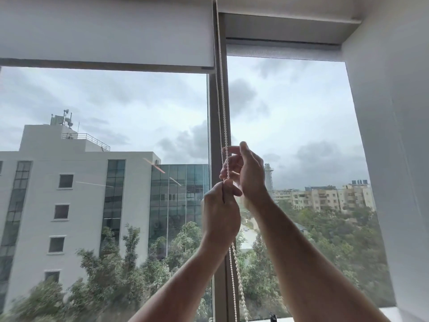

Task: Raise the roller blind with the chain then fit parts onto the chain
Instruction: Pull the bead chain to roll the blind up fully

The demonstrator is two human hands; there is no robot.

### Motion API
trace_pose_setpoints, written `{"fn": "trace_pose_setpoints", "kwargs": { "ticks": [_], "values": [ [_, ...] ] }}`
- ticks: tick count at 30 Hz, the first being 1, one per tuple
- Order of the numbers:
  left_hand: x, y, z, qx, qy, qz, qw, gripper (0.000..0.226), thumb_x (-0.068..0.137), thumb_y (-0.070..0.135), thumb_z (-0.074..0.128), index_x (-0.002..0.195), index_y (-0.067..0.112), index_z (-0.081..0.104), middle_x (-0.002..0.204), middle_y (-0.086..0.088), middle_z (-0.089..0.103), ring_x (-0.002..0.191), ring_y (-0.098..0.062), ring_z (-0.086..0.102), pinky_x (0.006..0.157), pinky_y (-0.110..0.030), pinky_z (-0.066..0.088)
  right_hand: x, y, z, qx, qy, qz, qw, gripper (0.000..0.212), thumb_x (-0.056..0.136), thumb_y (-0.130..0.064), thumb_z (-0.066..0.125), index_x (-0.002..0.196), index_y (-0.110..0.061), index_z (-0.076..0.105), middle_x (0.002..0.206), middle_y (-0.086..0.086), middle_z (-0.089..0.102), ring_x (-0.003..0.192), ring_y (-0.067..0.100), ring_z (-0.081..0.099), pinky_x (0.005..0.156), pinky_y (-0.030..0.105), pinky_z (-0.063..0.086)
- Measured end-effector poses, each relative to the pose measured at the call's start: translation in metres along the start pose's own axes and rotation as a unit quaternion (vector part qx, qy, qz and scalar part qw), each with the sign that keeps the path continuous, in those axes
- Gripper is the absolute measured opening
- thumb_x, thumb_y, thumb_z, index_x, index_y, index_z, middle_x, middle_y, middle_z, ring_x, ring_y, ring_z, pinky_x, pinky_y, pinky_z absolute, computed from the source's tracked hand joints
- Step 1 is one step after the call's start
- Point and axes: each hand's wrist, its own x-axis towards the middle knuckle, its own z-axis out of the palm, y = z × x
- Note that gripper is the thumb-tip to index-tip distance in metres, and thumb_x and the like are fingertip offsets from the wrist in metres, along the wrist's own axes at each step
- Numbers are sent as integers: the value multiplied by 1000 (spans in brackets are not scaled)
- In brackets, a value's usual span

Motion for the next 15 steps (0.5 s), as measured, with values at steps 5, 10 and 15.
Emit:
{"fn": "trace_pose_setpoints", "kwargs": {
  "ticks": [5, 10, 15],
  "values": [
    [-32, -9, -5, 19, -8, -9, 1000, 40, 103, 13, 45, 67, 21, 62, 44, 6, 52, 39, -6, 41, 37, -17, 29, 32, -29, 29, -3, -31, 64, 997, 45, 106, -39, 37, 90, -7, 64, 53, -2, 41, 36, 9, 37, 37, 21, 33],
    [-36, -19, -6, -29, -33, -25, 999, 41, 102, 8, 45, 66, 18, 62, 38, 8, 45, 37, -4, 31, 36, -19, 22, 36, -26, 41, -35, 2, 36, 999, 34, 100, -12, 28, 76, -15, 52, 43, -3, 33, 32, 12, 25, 38, 22, 20],
    [-21, -30, -16, -120, -93, -77, 985, 49, 104, 25, 41, 65, 20, 71, 41, 6, 43, 35, -12, 35, 39, -23, 30, 26, -26, 39, -25, 2, -32, 999, 35, 101, -27, 34, 70, -18, 49, 40, -7, 35, 30, 11, 28, 37, 21, 24]
  ]
}}
